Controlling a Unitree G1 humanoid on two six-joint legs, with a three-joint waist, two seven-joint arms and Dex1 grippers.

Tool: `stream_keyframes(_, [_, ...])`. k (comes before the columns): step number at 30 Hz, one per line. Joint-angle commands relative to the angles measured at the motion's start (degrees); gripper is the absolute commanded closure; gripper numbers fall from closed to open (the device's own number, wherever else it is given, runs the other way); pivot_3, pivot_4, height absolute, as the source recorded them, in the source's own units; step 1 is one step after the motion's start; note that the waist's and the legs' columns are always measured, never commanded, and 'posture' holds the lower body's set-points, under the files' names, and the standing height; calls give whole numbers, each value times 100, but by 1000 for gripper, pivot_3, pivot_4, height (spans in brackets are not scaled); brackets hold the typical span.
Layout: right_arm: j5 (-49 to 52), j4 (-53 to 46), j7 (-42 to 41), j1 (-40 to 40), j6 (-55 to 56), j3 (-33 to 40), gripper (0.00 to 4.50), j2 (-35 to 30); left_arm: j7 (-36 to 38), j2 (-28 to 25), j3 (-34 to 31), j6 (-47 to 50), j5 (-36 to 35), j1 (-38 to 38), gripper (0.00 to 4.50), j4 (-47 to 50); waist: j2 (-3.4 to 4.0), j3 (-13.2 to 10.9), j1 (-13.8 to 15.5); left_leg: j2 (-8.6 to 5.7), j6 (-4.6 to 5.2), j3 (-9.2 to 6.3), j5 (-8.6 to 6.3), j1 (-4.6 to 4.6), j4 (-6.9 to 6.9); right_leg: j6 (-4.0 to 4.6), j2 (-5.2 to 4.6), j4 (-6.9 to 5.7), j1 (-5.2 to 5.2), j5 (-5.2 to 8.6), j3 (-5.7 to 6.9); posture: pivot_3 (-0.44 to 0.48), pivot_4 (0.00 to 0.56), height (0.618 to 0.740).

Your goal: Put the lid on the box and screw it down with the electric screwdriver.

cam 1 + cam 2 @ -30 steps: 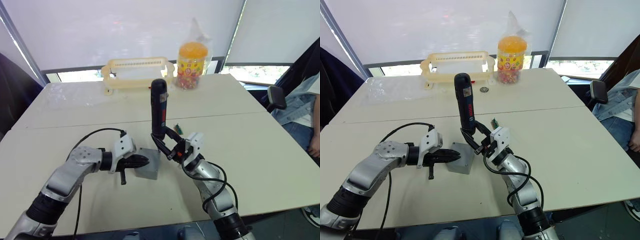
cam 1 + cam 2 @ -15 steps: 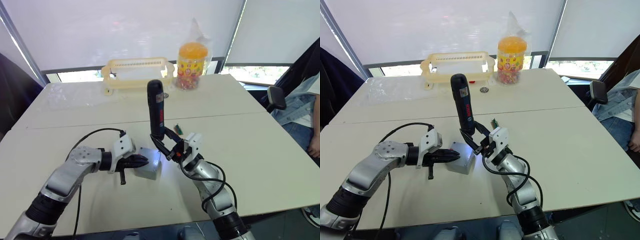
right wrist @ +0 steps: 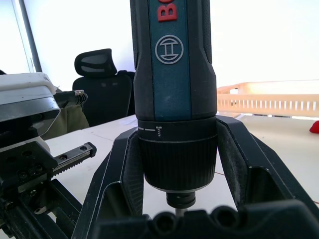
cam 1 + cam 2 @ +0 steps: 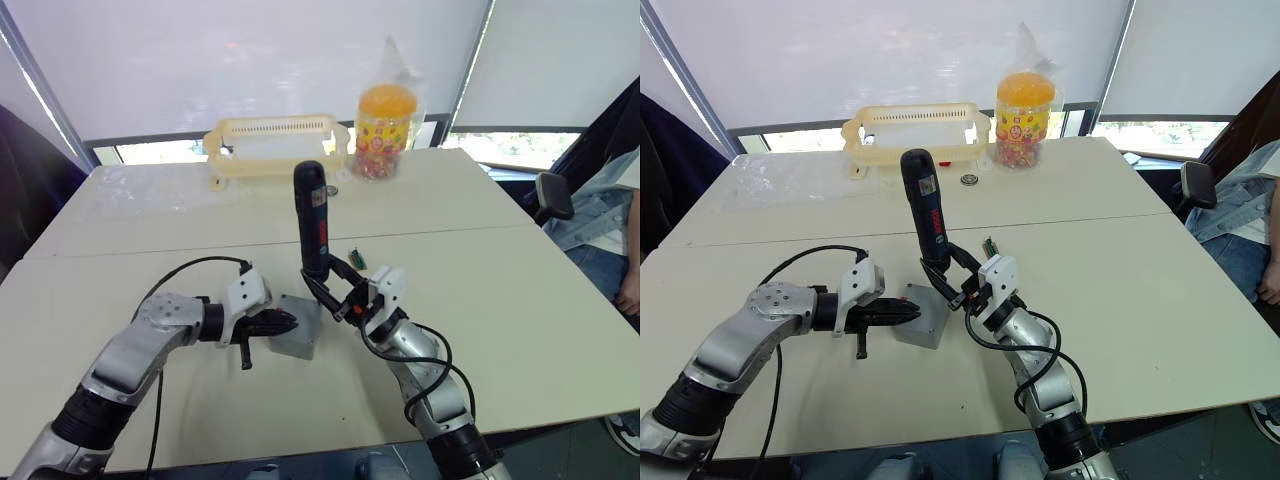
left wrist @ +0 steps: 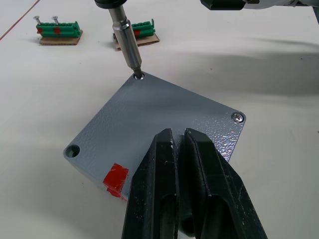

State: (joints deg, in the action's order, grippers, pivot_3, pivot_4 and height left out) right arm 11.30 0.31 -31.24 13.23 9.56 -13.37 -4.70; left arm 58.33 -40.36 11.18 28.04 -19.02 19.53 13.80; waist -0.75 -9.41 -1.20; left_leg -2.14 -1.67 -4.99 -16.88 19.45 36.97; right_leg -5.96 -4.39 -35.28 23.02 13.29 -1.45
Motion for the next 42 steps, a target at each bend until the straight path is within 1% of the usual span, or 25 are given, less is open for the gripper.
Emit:
stream_keyframes(1, [-285,620,-44,-365,-321,-193,2768,-146,-14,-7,30,20,72,-81,4139,31,0,0,0,0,0,0,0,0,0,0,0,1,0,0,0,0,150,740])
stream_keyframes(9, [-305,584,-44,-365,-306,-184,2768,-164,-53,40,67,37,86,-109,4139,26,0,0,7,0,0,-1,0,2,-4,0,-8,9,1,1,0,0,150,740])
stream_keyframes(11, [-251,426,-33,-351,-375,-138,2768,-181,-64,53,96,57,103,-128,4139,15,0,0,8,0,-1,-1,0,3,-4,-1,-11,10,1,1,0,0,150,740])
stream_keyframes(13, [-98,2,19,-290,-578,-13,2768,-218,-76,68,131,41,136,-135,4139,-31,3,-2,11,-1,-1,-2,-1,5,-5,-1,-12,11,1,1,0,0,150,740])
stream_keyframes(16, [388,-1299,156,-85,-1388,255,2768,-395,-104,137,202,-13,200,-130,4139,-160,12,-12,38,-1,-1,-4,-1,20,-5,-1,-16,15,12,1,1,0,150,740])
stream_keyframes(18, [681,-1981,254,8,-1921,371,2768,-507,-88,154,257,-83,251,-133,4139,-230,19,-17,53,-6,-1,-6,0,59,1,0,-15,15,45,0,3,0,150,740])
stream_keyframes(20, [1414,-2876,658,321,-2824,683,2768,-534,-58,172,308,-188,300,-152,4139,-322,22,-24,60,-11,-2,-11,2,106,8,18,-14,12,85,-17,11,0,150,740])
stream_keyframes(22, [1941,-3450,975,597,-3499,932,2768,-564,-43,188,335,-257,322,-157,4139,-392,31,-29,57,-13,-3,-8,3,143,7,18,-16,9,123,-22,10,0,150,740])
stream_keyframes(24, [2482,-3782,1353,985,-4058,1240,2768,-569,-35,216,371,-320,345,-139,4139,-463,32,-30,52,-15,-8,-11,6,188,12,2,-16,6,168,-35,14,0,150,740])
stream_keyframes(27, [3087,-3935,1787,1553,-4626,1633,2768,-621,-29,266,423,-389,356,-106,4139,-543,37,-32,48,-15,-7,-10,6,190,8,1,-16,8,171,-35,15,0,150,740])
stream_keyframes(30, [3482,-3904,1953,1720,-4986,1930,2768,-832,-32,304,435,-423,368,-98,4139,-574,35,-32,56,-14,-6,-14,5,186,9,6,-16,12,161,-31,25,0,150,740])
stream_keyframes(32, [3888,-3792,1979,1784,-5263,2223,2768,-1098,-35,327,404,-428,337,-114,4139,-565,35,-33,51,-16,-5,-11,5,187,13,19,-19,15,157,-24,25,0,150,740])
stream_keyframes(35, [4851,-3194,2142,2006,-6185,2896,2768,-1888,-57,364,336,-486,295,-142,4139,-518,37,-36,52,-21,-4,-4,6,187,17,19,-25,15,156,-24,21,0,150,740])
stream_keyframes(36, [5240,-2910,2188,2057,-6696,3068,2768,-2323,-65,372,304,-501,276,-149,4139,-481,36,-38,56,-22,-3,-4,6,188,20,19,-27,15,153,-24,21,0,150,740])
stream_keyframes(40, [5940,-1921,1908,2171,-8525,3309,2768,-4182,-71,317,163,-543,210,-228,4139,-190,42,-50,67,-24,4,-2,3,192,17,20,-30,24,152,-22,24,0,150,740])
stream_keyframes(42, [6075,-1379,1929,2357,-9302,3317,2768,-4798,-70,285,87,-452,136,-258,4139,5,61,-69,68,-20,14,1,-3,195,15,20,-28,26,155,-22,25,0,150,740])
